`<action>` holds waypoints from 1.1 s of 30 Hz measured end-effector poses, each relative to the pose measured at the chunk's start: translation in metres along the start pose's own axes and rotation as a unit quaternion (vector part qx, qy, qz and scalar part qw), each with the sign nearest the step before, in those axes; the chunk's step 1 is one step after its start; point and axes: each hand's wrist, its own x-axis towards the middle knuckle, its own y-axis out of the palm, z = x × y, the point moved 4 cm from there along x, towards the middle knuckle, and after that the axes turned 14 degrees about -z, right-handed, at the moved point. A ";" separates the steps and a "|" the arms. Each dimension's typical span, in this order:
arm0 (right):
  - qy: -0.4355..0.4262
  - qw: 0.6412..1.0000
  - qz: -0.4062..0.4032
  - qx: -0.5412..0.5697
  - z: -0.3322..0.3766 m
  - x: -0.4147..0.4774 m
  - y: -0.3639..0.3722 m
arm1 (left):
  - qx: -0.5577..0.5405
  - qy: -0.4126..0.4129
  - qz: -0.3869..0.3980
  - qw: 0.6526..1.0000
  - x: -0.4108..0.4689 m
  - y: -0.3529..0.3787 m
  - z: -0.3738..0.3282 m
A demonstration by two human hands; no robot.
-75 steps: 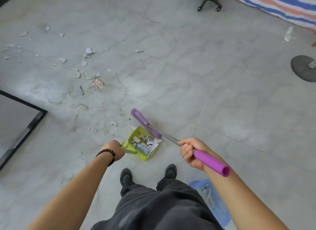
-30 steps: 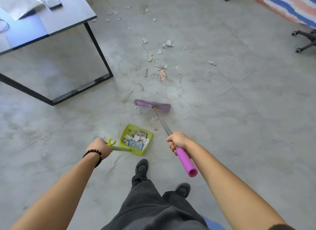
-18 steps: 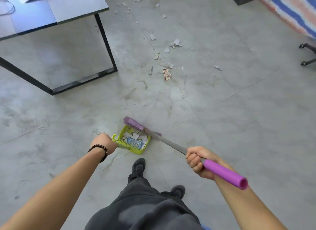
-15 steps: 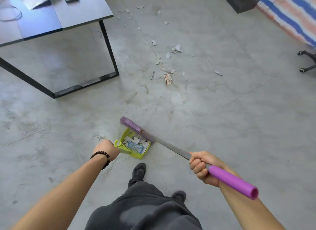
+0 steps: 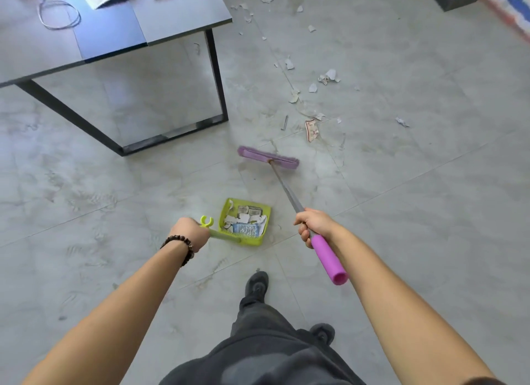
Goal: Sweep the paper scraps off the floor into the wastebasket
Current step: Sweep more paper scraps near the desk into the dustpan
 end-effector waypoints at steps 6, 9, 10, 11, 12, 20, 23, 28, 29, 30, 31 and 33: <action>0.051 0.990 0.027 -0.130 -0.048 0.001 0.023 | -0.015 0.012 0.039 0.999 -0.021 0.030 -0.036; 0.105 0.981 0.052 -0.153 -0.063 -0.014 0.011 | 0.000 0.030 0.053 0.998 -0.048 0.055 -0.058; 0.120 0.979 0.054 -0.154 -0.065 -0.018 0.006 | 0.003 0.038 0.060 0.997 -0.055 0.060 -0.066; 0.130 0.979 0.052 -0.148 -0.065 -0.020 0.001 | 0.006 0.046 0.067 0.997 -0.060 0.063 -0.075; 0.133 0.981 0.042 -0.132 -0.064 -0.018 -0.003 | 0.011 0.054 0.072 0.996 -0.062 0.065 -0.083; 0.136 0.984 -0.042 -0.108 -0.020 0.010 -0.034 | 0.045 0.071 0.076 0.994 -0.065 0.060 -0.105; 0.141 0.988 -0.009 -0.066 0.013 0.013 -0.053 | 0.022 0.077 0.054 0.995 -0.048 0.050 -0.127; 0.145 0.989 0.020 0.015 0.071 0.032 -0.095 | -0.008 0.086 0.023 0.996 -0.022 0.042 -0.184; 0.140 0.990 0.022 0.020 0.082 0.037 -0.103 | -0.012 0.088 0.013 0.996 -0.017 0.043 -0.197; 0.132 0.991 0.022 0.023 0.093 0.043 -0.111 | -0.014 0.094 0.003 0.996 -0.013 0.044 -0.211; 0.122 0.992 0.020 0.024 0.105 0.050 -0.119 | -0.014 0.098 -0.008 0.995 -0.010 0.044 -0.227; 0.091 0.996 0.008 0.024 0.131 0.067 -0.134 | -0.006 0.109 -0.023 0.994 -0.004 0.045 -0.262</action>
